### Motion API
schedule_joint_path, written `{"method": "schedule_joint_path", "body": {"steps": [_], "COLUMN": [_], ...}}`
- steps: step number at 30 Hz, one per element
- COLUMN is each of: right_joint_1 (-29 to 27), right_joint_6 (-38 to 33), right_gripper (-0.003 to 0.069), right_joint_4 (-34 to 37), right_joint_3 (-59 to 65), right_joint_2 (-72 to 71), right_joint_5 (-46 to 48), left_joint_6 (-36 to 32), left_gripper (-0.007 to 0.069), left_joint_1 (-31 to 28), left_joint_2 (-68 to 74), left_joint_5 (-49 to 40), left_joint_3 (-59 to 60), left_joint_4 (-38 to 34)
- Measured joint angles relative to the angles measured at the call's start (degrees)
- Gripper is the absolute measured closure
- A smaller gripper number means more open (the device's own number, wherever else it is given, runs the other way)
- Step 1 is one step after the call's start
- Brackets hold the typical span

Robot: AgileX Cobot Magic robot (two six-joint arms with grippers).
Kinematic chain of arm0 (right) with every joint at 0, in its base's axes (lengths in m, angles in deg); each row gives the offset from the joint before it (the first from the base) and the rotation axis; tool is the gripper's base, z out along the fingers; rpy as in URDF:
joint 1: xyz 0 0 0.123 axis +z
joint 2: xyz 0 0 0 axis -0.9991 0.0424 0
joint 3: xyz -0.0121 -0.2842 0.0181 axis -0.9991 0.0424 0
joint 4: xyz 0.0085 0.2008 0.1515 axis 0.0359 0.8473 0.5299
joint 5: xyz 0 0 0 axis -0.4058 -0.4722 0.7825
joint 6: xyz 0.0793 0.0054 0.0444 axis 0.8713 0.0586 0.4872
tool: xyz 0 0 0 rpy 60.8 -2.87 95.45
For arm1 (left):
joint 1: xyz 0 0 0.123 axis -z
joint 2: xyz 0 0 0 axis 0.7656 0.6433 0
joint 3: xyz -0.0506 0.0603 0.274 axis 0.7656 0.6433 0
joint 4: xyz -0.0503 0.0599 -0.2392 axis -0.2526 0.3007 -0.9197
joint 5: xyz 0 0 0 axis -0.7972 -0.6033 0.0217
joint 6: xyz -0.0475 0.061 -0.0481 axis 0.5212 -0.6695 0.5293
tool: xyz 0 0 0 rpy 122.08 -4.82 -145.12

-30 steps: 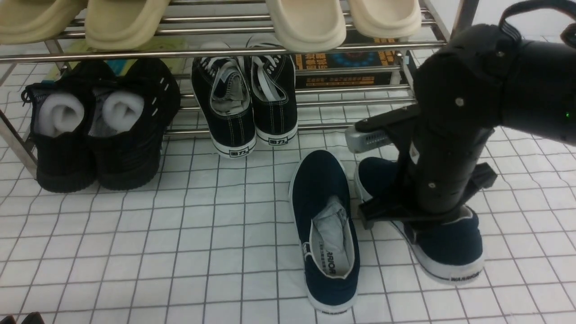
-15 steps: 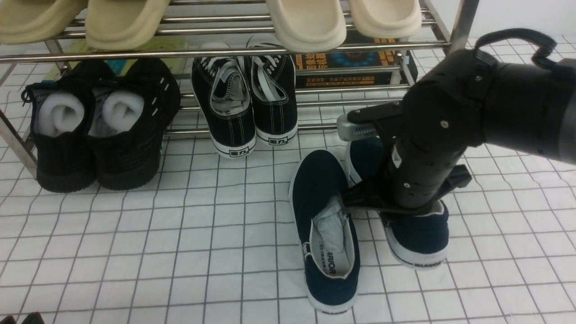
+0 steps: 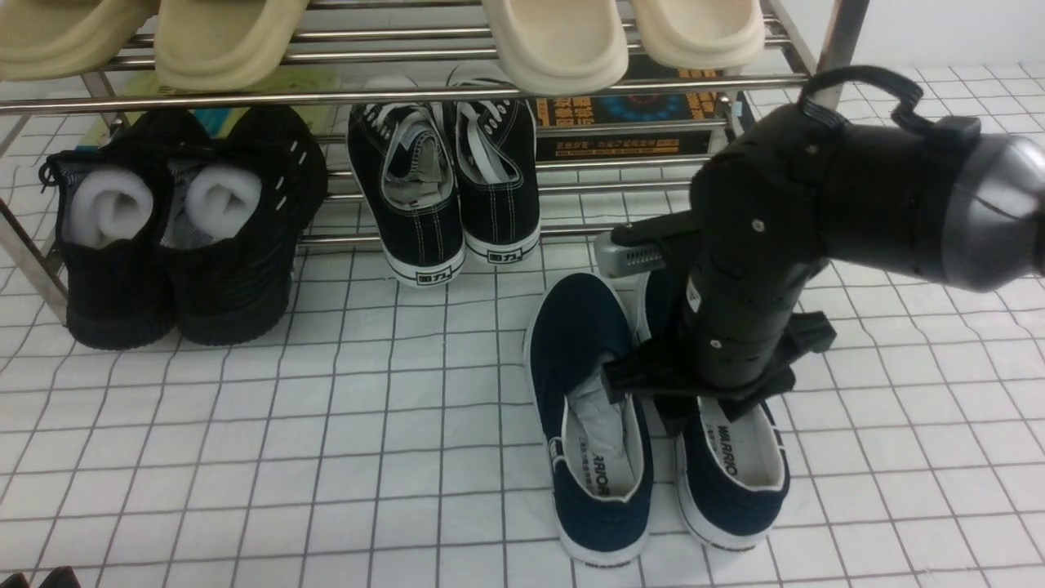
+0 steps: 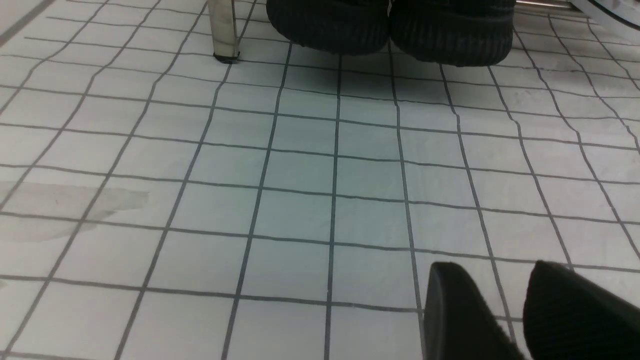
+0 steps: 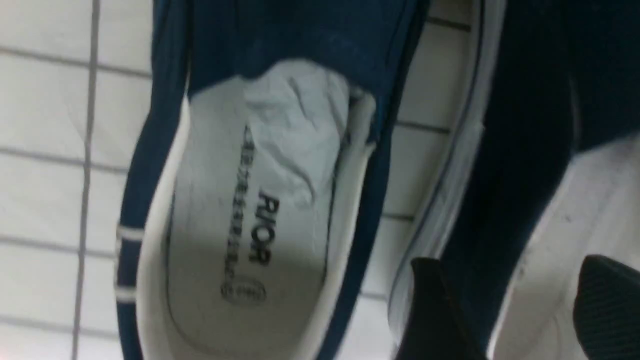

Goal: Take the shoes off the shelf with your hand from the white checkered tablecloth.

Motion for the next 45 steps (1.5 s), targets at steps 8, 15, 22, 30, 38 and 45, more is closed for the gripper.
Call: {"method": "schedule_joint_path", "body": {"steps": [8,15,22,30,38,45], "right_joint_1": [0.00,0.00,0.00,0.00,0.00,0.00], "right_joint_6": [-12.39,-14.96,-13.66,-13.20,-13.03,-13.03], "right_gripper": [0.0388,0.0618,0.0674,0.0673,0.0669,0.0665], "right_joint_4": [-0.05,-0.21,-0.21,-0.42,-0.47,-0.63], "right_joint_3": [-5.84,-3.84,9.64,45.09,59.23,64.08], "right_joint_2": [-2.71,-16.85,-37.86,-63.37,-73.66,-75.44], "right_joint_5": [6.68,7.40,5.18,-36.30,-54.03,-54.75], "left_joint_6": [0.00,0.00,0.00,0.00,0.00,0.00], "left_gripper": [0.0384,0.0384,0.0384,0.0384,0.0384,0.0384], "left_joint_1": [0.00,0.00,0.00,0.00,0.00,0.00], "left_joint_2": [0.00,0.00,0.00,0.00,0.00,0.00], "left_joint_5": [-0.07,-0.13,-0.13,-0.18,-0.18,-0.18], "left_joint_3": [0.00,-0.04,-0.04,-0.04,-0.04,-0.04], "left_joint_4": [0.00,0.00,0.00,0.00,0.00,0.00]}}
